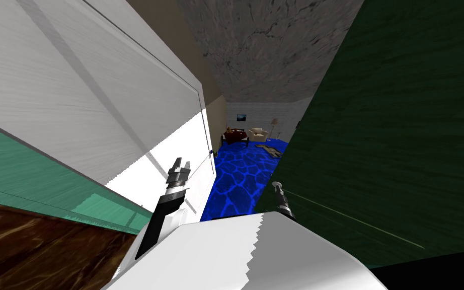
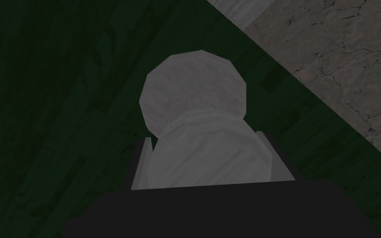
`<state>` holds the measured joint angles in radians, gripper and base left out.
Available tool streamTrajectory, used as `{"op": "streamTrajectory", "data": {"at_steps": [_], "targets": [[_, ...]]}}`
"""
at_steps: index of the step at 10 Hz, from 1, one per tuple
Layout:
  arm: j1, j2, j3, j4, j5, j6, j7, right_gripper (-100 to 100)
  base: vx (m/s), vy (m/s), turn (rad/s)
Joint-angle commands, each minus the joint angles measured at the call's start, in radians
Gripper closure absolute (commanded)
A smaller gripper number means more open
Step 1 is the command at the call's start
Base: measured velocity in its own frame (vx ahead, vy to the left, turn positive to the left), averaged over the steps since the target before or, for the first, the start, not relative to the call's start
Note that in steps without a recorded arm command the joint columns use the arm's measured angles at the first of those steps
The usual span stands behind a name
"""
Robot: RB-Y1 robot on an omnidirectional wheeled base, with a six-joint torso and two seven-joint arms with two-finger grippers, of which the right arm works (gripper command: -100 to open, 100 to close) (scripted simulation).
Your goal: Push the door open
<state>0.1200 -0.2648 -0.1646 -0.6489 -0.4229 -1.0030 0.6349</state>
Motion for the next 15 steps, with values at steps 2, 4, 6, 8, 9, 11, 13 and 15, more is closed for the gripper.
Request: {"op": "streamTrajectory", "data": {"at_steps": [2,4,6,8,9,11,13,15], "targets": [[-0.010,0.004,0.002,0.005,-0.026,-0.006,-0.068,100,0.047,-0.050,-0.025],[-0.017,0.011,0.007,0.003,-0.042,-0.008,-0.109,100,0.044,-0.039,-0.023],[-0.023,0.019,0.013,0.002,-0.057,-0.011,-0.151,100,0.030,-0.049,-0.015],[-0.037,0.035,0.024,-0.001,-0.089,-0.016,-0.219,100,0.045,-0.054,-0.047],[-0.037,0.035,0.024,-0.001,-0.089,-0.016,-0.234,100,0.042,-0.040,-0.010],[-0.043,0.043,0.030,-0.003,-0.106,-0.018,-0.276,100,0.038,-0.036,-0.026],[-0.057,0.060,0.041,-0.006,-0.139,-0.023,-0.342,100,0.056,-0.055,-0.047],[-0.064,0.069,0.047,-0.007,-0.155,-0.026,-0.393,100,0.050,-0.052,-0.022]]}}
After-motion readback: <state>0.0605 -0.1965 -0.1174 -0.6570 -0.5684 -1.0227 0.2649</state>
